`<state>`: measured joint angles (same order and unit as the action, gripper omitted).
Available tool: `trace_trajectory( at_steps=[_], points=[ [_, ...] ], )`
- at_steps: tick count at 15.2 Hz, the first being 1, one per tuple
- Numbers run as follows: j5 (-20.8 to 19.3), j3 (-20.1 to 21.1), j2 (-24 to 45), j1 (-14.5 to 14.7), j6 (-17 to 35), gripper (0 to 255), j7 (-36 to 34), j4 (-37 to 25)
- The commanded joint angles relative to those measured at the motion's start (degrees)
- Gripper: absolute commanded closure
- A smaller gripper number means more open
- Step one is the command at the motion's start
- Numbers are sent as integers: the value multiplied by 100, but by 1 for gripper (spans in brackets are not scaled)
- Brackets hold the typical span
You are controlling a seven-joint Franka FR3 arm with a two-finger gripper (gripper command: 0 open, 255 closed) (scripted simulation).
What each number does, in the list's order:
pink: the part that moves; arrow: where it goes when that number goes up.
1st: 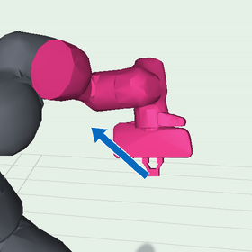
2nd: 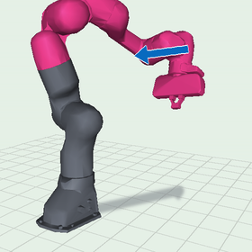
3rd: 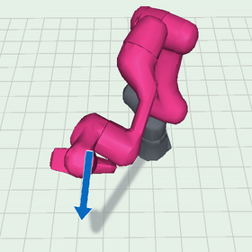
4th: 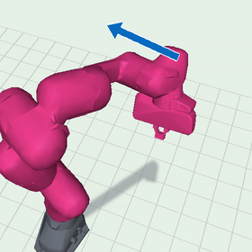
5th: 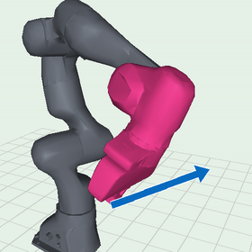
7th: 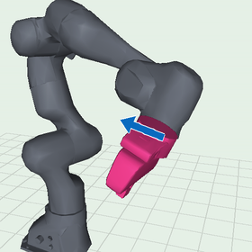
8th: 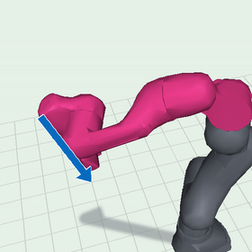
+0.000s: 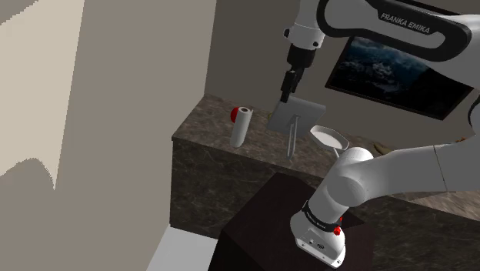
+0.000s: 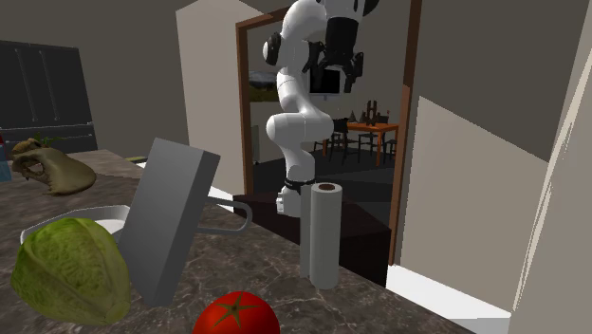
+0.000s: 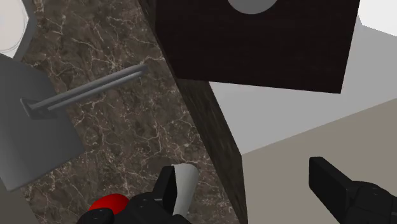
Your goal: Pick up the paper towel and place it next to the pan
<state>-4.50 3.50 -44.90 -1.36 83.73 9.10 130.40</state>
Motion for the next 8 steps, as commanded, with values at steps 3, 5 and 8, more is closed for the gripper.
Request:
trace_trajectory(
  at_steps=[3, 5, 8],
  points=[
    [-40, -100, 214, -39, 400, 0, 47, 131],
    [-74, -197, 457, -79, 796, 0, 95, 230],
    [-114, -341, 874, -136, 1381, 0, 167, 316]
  ],
)
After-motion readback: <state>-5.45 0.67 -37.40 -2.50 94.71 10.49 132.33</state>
